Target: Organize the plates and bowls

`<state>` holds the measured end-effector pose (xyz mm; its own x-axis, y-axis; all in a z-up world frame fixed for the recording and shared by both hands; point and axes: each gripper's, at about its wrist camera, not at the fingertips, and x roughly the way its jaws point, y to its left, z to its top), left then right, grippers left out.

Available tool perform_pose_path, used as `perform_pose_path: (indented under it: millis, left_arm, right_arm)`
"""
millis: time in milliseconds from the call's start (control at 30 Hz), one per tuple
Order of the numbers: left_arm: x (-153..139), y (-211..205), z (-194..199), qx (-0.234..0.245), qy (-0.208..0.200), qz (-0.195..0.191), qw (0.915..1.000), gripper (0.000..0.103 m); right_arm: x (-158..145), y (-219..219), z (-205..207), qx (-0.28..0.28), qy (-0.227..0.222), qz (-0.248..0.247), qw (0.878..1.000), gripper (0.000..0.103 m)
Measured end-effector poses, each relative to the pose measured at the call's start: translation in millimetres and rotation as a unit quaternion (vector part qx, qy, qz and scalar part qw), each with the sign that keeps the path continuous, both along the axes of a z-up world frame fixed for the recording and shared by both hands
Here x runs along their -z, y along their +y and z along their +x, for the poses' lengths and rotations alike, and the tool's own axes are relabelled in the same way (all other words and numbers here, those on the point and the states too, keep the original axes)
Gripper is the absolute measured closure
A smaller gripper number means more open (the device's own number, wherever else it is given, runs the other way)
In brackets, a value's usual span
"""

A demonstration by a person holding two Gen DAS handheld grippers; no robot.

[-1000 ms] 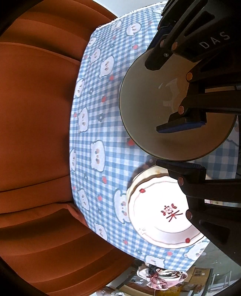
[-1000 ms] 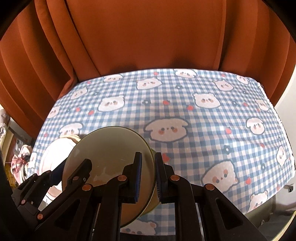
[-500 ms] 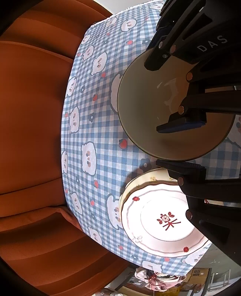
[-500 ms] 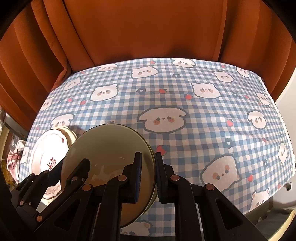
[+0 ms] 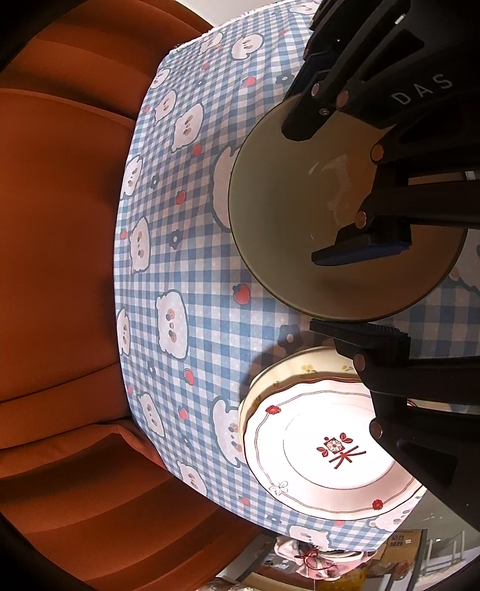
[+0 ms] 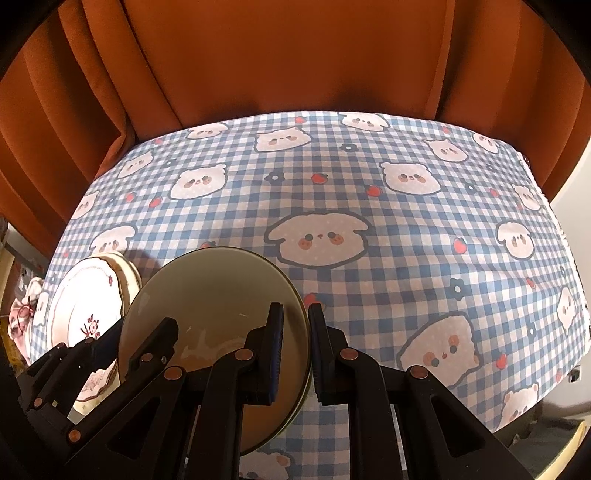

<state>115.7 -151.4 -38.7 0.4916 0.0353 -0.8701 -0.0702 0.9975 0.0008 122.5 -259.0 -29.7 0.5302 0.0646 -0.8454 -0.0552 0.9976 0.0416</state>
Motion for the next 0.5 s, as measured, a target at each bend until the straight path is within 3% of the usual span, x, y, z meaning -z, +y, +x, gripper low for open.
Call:
perform_pose_path:
  millis: [333,433,500]
  left_arm:
    - [5,10,4,0.022,0.017,-0.044,0.9986,0.066]
    - [11,17,6,0.031,0.029,-0.067,0.9968,0.060]
    - [13,21,8,0.039,0.034,-0.084,0.9951,0.052]
  right_arm:
    - [3,0,2,0.018,0.000,-0.003,1.000,0.084]
    - [5,6,3,0.031,0.005,-0.014,0.999,0.078]
    - [6,9,5,0.038,0.016,-0.015,0.999,0.067]
